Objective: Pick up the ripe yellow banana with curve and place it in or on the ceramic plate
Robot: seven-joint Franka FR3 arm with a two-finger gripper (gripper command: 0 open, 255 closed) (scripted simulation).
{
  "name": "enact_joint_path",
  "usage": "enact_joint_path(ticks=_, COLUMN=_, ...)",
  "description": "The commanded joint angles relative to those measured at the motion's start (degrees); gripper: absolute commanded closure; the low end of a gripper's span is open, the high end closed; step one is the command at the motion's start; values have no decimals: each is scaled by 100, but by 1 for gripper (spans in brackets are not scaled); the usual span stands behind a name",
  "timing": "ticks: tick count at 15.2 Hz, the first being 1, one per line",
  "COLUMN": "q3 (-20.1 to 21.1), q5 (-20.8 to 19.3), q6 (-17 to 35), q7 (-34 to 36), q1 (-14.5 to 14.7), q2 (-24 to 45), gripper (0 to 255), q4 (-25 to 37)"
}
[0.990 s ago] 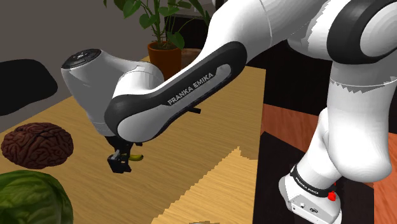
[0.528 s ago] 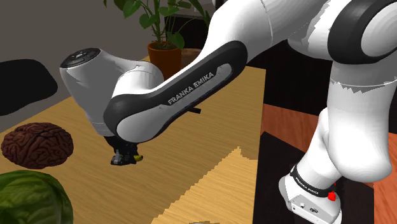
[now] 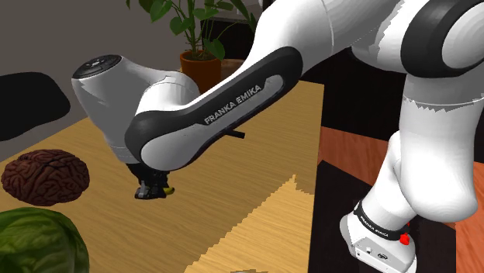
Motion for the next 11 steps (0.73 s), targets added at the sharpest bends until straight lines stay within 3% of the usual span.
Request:
enact_joint_path(ticks=1, q3=12, q5=34, q6=-107, q7=-29, q1=-10, q2=-55, gripper=255, q4=53)
enact_joint_path(ticks=11, q3=72, q5=195, q6=-768, q7=-179, q1=-27, q2=-300, gripper=255, q4=504)
